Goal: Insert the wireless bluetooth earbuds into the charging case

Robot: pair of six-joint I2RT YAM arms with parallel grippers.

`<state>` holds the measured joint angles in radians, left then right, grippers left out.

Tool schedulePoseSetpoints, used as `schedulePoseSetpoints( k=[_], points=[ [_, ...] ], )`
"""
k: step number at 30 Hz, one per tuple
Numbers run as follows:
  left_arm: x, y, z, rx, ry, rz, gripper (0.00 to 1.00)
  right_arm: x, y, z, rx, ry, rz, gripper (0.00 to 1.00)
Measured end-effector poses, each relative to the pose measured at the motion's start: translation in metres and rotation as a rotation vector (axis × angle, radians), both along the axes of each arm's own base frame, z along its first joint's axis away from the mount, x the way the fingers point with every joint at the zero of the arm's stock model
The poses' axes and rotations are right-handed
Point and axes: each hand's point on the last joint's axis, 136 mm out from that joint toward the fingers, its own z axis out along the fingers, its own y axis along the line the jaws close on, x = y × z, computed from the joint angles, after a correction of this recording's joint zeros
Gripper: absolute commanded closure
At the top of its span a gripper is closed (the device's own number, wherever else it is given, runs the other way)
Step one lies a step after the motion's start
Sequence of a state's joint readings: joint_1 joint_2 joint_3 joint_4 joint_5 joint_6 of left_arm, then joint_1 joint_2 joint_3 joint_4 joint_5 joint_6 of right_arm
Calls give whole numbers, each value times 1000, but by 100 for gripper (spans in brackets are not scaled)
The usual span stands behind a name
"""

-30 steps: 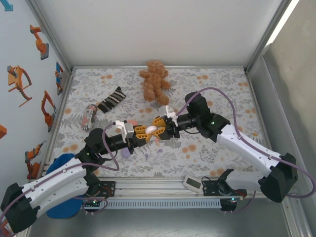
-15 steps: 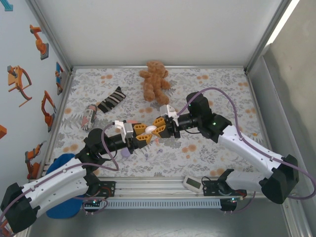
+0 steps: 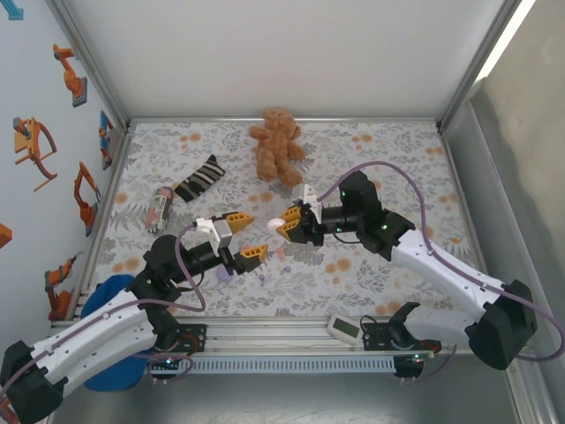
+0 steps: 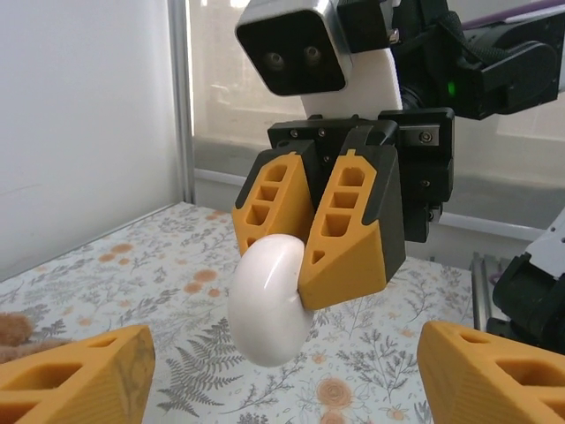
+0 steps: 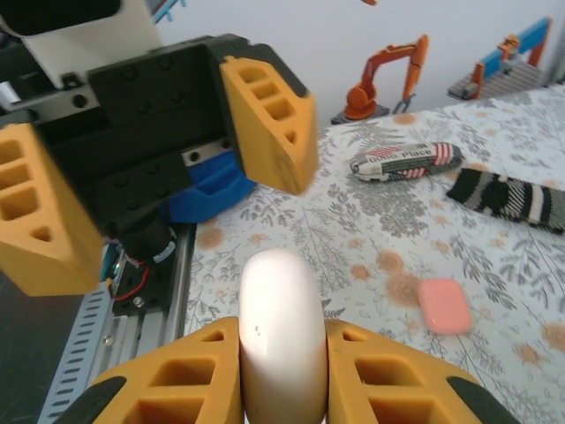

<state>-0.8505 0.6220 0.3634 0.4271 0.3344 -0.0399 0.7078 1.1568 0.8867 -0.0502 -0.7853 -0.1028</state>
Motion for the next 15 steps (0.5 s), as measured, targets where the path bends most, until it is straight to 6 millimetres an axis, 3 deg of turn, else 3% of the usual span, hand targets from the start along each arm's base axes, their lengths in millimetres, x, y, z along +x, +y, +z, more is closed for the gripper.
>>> schedulePoseSetpoints(
  k=[15],
  points=[
    [15,32,-11,107,27,193,9,49,-24,-55,-67,187,-300,77]
  ],
)
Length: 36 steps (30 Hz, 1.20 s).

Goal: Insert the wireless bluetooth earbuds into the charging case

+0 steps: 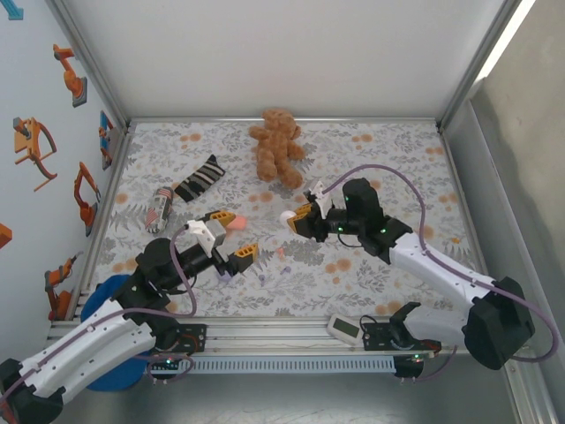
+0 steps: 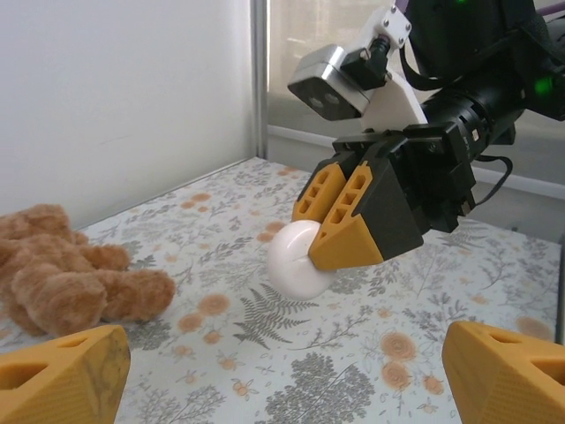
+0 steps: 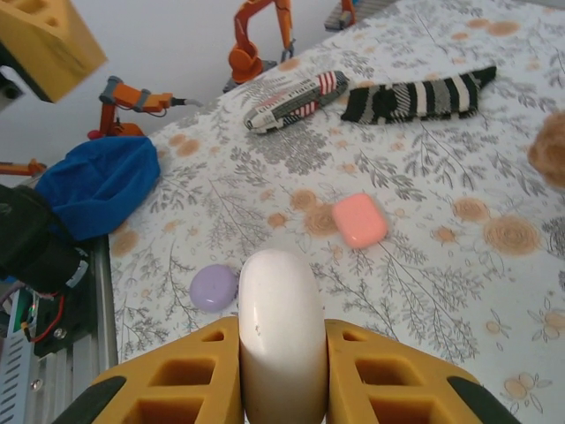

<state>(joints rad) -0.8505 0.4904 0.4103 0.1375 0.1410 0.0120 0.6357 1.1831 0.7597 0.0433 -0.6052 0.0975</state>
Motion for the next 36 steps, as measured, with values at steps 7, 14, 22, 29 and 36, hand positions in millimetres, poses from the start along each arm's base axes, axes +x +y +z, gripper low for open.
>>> schedulePoseSetpoints(
  k=[7,14,22,29,36],
  points=[
    [3,8,-7,27,21,42,5,18,-2,-48,-80,146,-85,77],
    [2,12,-1,8,8,53,3,37,-14,-102,-162,303,-161,77],
    [2,13,1,2,4,60,3,50,-19,-138,-222,422,-194,77],
    [2,14,1,1,4,63,3,55,-14,-152,-231,481,-187,76],
    [3,13,0,5,8,63,2,56,-12,-166,-250,524,-186,72]
  ],
)
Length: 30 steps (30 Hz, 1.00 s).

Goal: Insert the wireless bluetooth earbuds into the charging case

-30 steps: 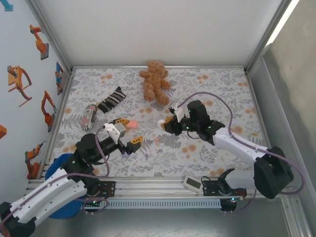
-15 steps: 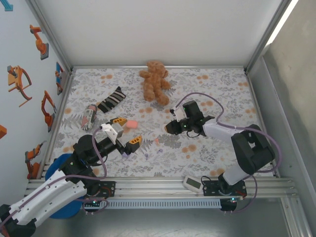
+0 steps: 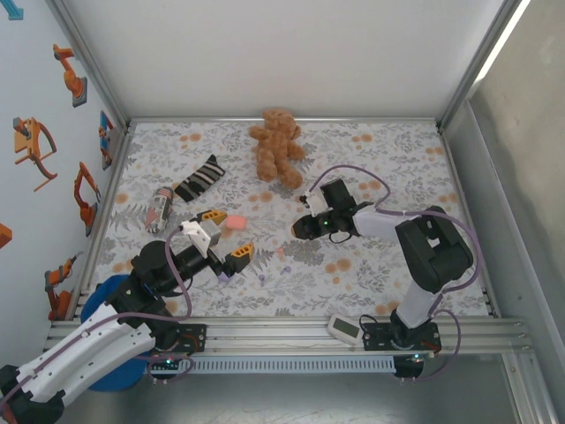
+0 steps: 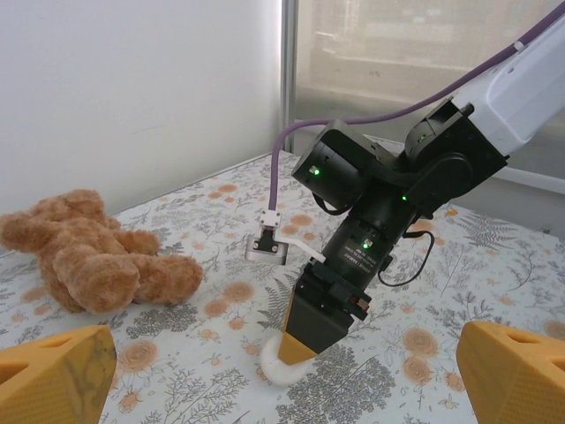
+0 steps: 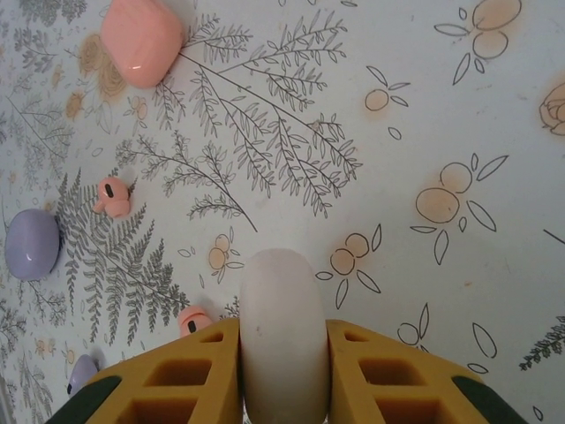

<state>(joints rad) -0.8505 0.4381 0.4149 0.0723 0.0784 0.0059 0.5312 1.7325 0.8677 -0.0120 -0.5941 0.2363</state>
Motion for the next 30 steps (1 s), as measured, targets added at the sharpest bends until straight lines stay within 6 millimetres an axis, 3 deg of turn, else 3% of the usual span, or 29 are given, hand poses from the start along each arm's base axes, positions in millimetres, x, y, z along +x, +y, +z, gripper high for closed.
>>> schedulePoseSetpoints(
  k=[9,18,26,30],
  points=[
    [0,0,0,-3,2,1,2,0,-4,-10,-23,28,-18,61],
    [5,4,-1,0,4,40,1,3,-9,-11,-52,21,-41,57],
    [21,18,-12,23,41,161,3,10,-11,30,-12,-95,-62,52],
    [31,24,-22,48,73,231,4,8,-17,46,0,-162,-80,45]
  ],
)
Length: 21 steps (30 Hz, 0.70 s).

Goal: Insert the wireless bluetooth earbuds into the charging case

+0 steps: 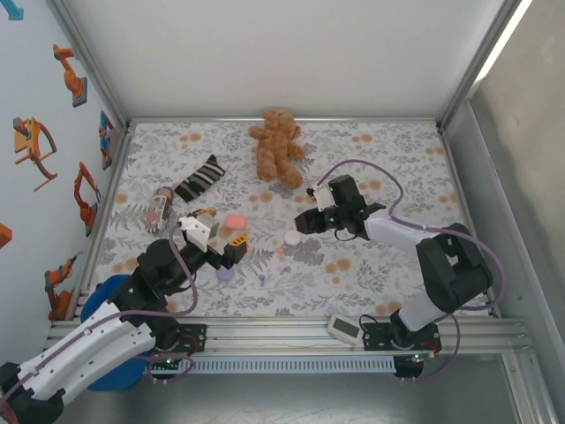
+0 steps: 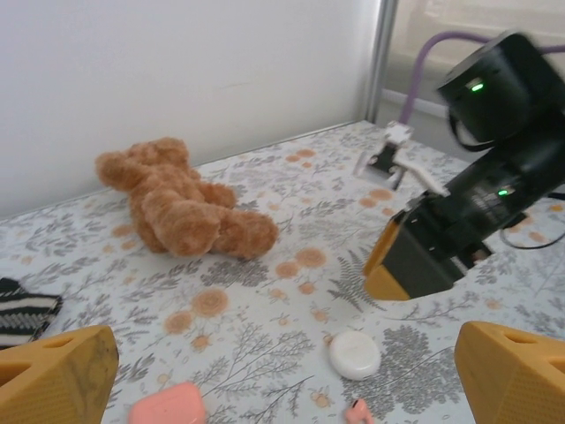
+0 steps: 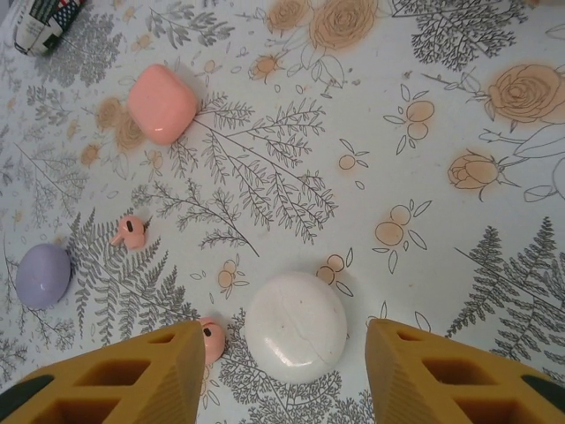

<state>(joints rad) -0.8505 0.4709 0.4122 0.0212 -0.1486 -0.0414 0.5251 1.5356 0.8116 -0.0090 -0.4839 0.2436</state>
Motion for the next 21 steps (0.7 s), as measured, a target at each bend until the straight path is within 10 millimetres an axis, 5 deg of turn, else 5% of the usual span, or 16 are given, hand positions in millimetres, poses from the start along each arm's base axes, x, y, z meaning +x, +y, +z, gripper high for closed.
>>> schedulePoseSetpoints(
  k=[12,21],
  points=[
    [37,39,-58,84,217,286,4,-28,-12,28,99,-211,-20,24],
    [65,81,-71,-110,379,446,4,-87,32,52,128,-400,185,12]
  ],
)
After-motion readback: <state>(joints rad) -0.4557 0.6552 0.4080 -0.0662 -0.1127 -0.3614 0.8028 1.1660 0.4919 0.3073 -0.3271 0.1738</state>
